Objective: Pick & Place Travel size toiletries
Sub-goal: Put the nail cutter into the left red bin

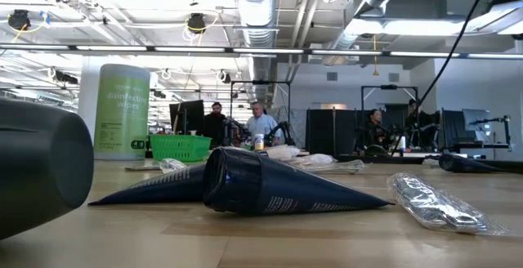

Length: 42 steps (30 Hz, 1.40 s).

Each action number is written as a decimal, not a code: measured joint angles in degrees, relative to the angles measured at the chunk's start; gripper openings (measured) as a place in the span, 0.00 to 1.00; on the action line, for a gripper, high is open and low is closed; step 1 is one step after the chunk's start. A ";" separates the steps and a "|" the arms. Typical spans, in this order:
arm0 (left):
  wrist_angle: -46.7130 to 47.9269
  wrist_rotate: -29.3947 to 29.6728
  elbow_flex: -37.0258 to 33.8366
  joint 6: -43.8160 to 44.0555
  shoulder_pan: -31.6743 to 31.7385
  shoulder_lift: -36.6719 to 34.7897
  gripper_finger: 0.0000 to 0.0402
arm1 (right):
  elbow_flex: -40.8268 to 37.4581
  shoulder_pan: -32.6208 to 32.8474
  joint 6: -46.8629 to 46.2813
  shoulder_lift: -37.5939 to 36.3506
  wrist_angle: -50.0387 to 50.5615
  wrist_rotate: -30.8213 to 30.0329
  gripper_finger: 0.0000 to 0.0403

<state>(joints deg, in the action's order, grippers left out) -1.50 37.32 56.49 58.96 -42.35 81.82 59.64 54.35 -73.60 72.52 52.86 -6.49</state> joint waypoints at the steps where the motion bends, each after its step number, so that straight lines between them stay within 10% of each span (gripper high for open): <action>1: 0.00 0.00 0.00 0.00 0.00 0.00 0.40 | 0.00 -1.11 1.05 -0.50 0.00 -0.02 0.47; 16: -0.25 0.40 0.00 0.49 0.00 0.00 0.40 | 0.00 -11.64 12.28 -2.36 -1.98 4.57 0.38; 42: -0.26 2.16 0.00 0.87 0.00 0.00 0.40 | 0.00 8.39 1.53 20.76 -9.29 15.72 0.22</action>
<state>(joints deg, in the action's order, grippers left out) -1.76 39.48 56.49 59.83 -42.35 81.82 59.64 62.74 -72.07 93.28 43.57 9.23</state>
